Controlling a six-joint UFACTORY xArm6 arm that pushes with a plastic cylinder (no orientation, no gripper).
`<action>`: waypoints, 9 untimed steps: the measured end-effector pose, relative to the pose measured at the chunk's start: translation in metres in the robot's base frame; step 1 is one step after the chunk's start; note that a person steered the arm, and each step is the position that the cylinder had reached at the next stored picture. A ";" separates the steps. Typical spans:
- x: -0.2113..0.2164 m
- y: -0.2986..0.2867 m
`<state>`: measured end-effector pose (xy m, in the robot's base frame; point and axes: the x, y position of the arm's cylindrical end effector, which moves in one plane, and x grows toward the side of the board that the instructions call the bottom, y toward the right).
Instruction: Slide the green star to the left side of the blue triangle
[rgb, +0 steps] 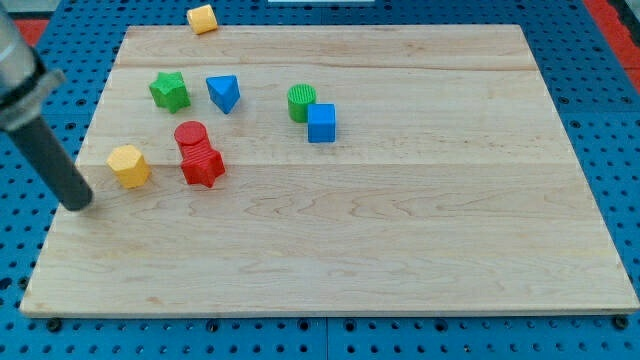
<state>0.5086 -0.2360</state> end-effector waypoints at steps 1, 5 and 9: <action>-0.028 0.014; -0.183 -0.046; -0.205 0.163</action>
<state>0.3035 -0.0732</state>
